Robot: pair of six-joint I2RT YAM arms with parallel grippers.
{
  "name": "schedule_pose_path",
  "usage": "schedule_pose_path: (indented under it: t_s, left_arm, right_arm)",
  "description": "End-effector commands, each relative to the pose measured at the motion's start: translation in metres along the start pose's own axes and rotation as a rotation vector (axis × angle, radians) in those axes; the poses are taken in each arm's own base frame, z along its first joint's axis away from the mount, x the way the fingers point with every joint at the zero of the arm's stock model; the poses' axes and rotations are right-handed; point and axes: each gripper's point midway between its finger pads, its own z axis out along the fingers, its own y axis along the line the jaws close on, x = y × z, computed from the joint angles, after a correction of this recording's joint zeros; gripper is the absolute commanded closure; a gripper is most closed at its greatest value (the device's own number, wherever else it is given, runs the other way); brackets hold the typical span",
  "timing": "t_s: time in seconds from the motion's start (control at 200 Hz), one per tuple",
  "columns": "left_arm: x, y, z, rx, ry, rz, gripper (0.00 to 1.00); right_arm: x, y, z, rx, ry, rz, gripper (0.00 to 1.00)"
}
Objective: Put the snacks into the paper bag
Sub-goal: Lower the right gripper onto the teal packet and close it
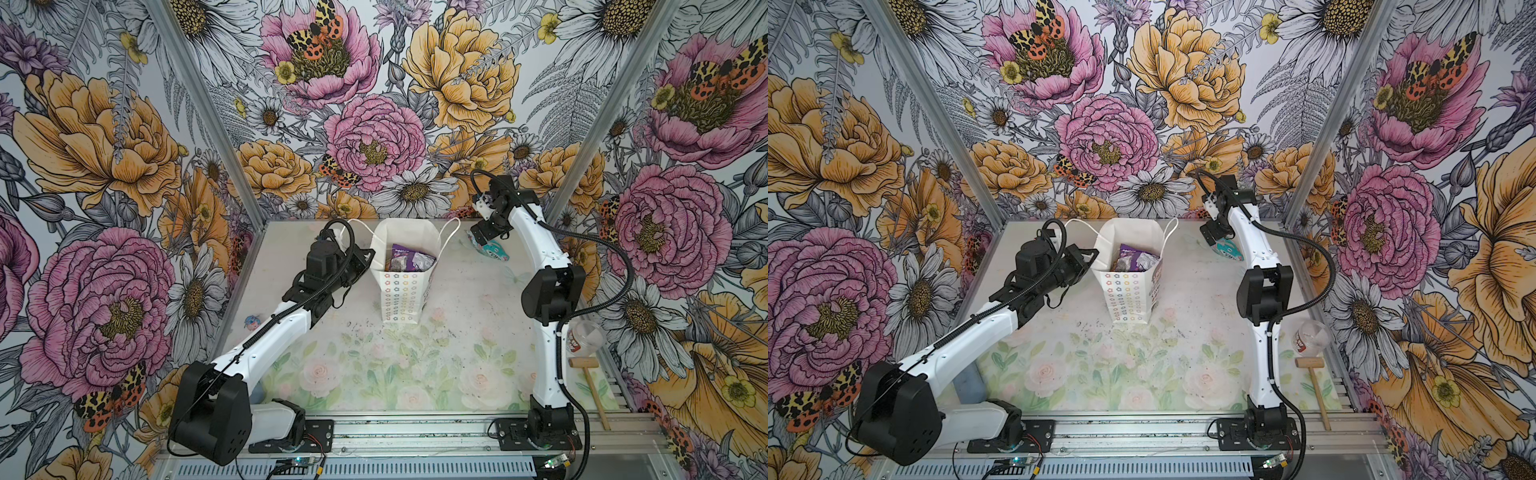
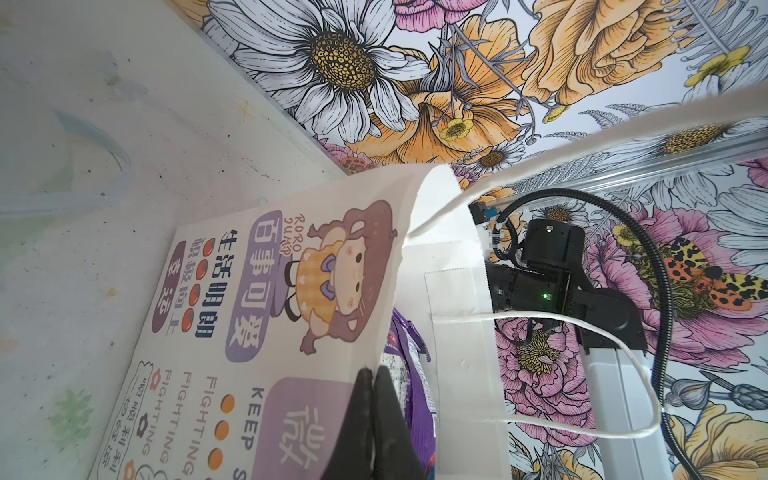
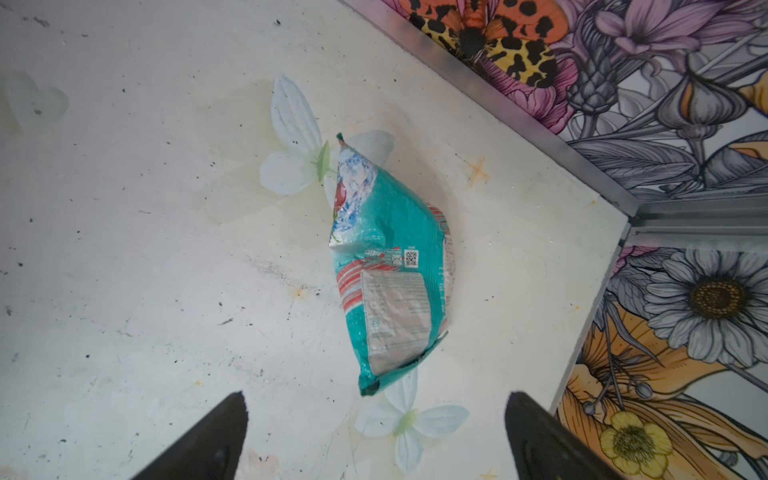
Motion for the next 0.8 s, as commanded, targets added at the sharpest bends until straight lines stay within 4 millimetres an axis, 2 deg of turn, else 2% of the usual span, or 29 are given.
schedule_pose_path:
  t_s: [0.0, 0.22, 0.796]
  left_arm:
    - [-0.010, -0.003, -0.005, -0.004, -0.043, 0.015, 1.00]
    - [-0.012, -0.003, -0.007, -0.008, -0.045, 0.018, 1.00]
    - [-0.014, -0.002, -0.007, -0.013, -0.048, 0.019, 1.00]
  right_arm:
    - [-0.003, 0.008, 0.025, -0.028, 0.002, -0.030, 0.02]
    - [0.000, 0.014, 0.045, -0.036, 0.026, -0.038, 0.03]
    - [0.016, 0.008, 0.085, 0.019, 0.111, -0.043, 0.06]
